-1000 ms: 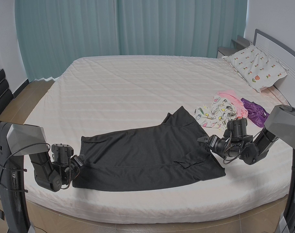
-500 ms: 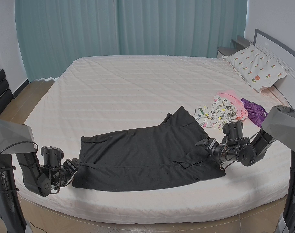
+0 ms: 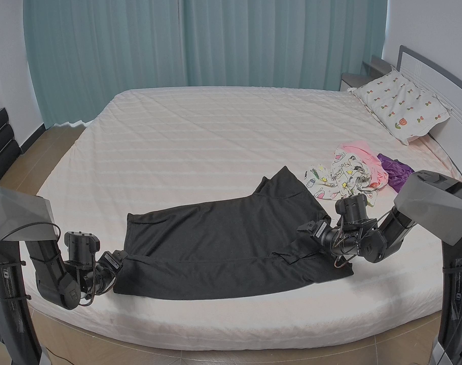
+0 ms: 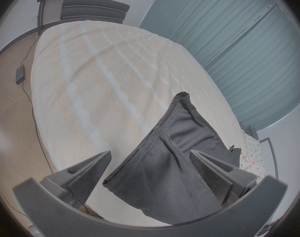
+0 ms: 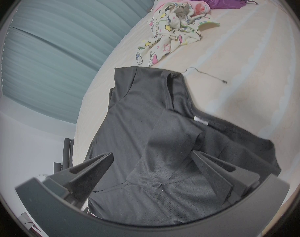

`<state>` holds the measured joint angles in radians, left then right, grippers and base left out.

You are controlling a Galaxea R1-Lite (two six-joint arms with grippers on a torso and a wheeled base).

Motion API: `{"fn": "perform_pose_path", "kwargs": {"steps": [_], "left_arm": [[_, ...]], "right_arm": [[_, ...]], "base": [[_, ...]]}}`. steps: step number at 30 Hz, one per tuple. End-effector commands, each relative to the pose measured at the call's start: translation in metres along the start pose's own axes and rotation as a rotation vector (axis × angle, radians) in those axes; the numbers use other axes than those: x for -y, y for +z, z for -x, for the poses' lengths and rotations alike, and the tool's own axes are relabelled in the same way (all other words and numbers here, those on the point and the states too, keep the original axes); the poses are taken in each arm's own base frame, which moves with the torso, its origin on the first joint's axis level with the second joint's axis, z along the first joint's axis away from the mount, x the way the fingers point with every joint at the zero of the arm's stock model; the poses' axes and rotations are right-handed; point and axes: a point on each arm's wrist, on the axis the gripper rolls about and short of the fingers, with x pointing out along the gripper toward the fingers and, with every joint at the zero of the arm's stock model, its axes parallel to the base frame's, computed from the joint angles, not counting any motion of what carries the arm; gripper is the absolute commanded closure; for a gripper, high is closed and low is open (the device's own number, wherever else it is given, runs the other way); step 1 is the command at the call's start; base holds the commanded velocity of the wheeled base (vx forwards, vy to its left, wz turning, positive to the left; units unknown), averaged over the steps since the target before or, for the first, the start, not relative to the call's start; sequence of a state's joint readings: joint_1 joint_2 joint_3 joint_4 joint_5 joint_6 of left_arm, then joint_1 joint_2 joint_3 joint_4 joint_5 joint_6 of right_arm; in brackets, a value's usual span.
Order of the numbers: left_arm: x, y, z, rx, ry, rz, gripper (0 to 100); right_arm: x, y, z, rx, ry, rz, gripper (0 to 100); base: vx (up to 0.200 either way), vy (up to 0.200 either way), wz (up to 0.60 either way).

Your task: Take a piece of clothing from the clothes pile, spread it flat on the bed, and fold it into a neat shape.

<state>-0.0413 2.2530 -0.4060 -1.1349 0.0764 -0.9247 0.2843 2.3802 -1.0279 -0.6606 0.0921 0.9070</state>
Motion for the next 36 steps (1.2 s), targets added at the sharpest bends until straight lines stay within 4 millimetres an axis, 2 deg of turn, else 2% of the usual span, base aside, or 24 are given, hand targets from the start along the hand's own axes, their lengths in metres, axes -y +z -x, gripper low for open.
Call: {"fn": "perform_pose_path", "kwargs": {"steps": [1, 13, 14, 18, 36], "left_arm": [[-0.002, -0.002, -0.002, -0.006, 0.008, -0.001, 0], [-0.003, -0.003, -0.004, -0.010, 0.013, -0.001, 0], [-0.004, -0.003, -0.004, -0.012, 0.016, -0.003, 0], [-0.004, -0.003, -0.005, -0.013, 0.017, -0.003, 0], [-0.005, -0.004, -0.005, -0.015, 0.023, -0.003, 0]], "right_arm": [[0.004, -0.008, -0.008, -0.023, -0.014, 0.006, 0], [0.006, -0.009, -0.011, -0.013, -0.032, 0.005, 0], [0.008, -0.010, -0.012, -0.009, -0.042, 0.007, 100], [0.009, -0.010, -0.013, 0.000, -0.055, 0.007, 100], [-0.008, -0.001, 0.026, 0.015, -0.046, 0.008, 100]], "base": [[0.000, 0.000, 0.00], [0.000, 0.000, 0.00], [0.000, 0.000, 0.00], [0.000, 0.000, 0.00], [0.000, 0.000, 0.00]]}}
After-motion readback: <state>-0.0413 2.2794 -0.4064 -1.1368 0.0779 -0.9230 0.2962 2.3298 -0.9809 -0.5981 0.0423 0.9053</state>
